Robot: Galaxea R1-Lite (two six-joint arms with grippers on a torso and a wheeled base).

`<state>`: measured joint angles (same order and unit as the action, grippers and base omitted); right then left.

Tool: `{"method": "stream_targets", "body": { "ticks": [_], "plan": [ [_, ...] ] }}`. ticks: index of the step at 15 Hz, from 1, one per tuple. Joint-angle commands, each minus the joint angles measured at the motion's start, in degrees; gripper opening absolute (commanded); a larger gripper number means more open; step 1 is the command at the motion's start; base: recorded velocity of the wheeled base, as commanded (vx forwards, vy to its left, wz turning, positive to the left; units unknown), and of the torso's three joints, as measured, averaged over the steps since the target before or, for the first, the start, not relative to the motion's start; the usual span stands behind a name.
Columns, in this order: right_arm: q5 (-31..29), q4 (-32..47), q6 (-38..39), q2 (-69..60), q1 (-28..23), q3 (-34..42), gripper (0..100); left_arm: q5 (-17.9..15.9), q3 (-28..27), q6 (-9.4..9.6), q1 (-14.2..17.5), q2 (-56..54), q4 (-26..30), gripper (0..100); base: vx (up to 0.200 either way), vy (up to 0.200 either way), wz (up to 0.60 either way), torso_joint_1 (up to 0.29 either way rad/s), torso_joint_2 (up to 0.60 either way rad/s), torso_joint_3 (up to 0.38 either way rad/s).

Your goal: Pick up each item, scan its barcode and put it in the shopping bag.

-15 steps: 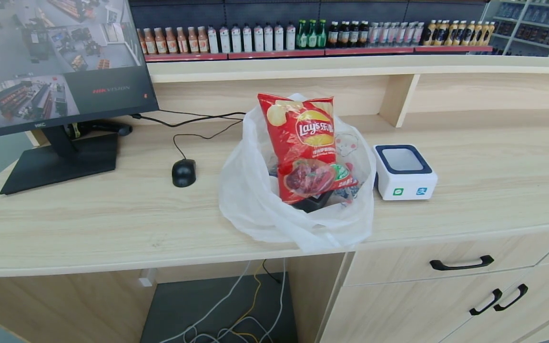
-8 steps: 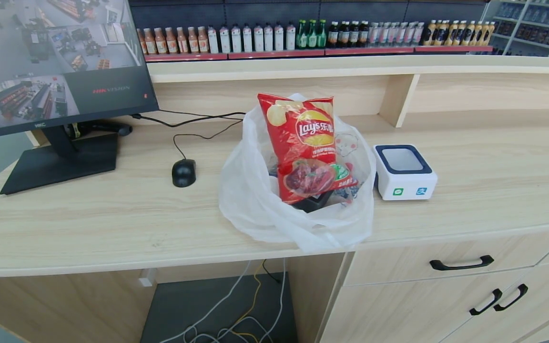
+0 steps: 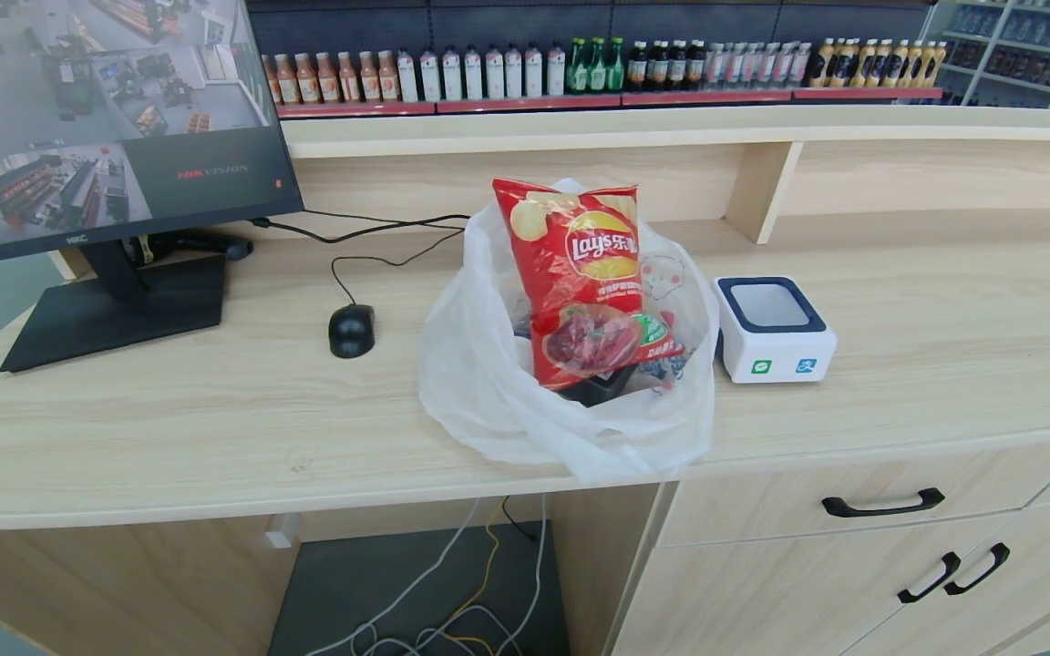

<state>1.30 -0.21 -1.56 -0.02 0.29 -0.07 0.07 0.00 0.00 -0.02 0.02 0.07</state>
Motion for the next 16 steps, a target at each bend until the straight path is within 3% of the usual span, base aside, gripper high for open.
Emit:
{"method": "stream_targets", "body": {
  "ticks": [1, 12, 16],
  "plan": [
    [0.01, -0.06, -0.02, 0.02, -0.03, -0.01, 100, 0.01, 0.0, 0.09, -0.06, -0.02, 0.01, 100, 0.0, 0.0, 0.0, 0.0, 0.0, 0.0],
    [0.01, 0.03, -0.02, 0.02, 0.06, -0.01, 100, 0.01, 0.0, -0.26, 0.02, -0.02, 0.01, 100, 0.0, 0.0, 0.0, 0.0, 0.0, 0.0],
    [0.01, -0.06, -0.02, 0.02, 0.06, -0.01, 100, 0.01, 0.0, -0.44, 0.02, -0.02, 0.01, 100, 0.0, -0.2, 0.0, 0.0, 0.0, 0.001]
  ]
}}
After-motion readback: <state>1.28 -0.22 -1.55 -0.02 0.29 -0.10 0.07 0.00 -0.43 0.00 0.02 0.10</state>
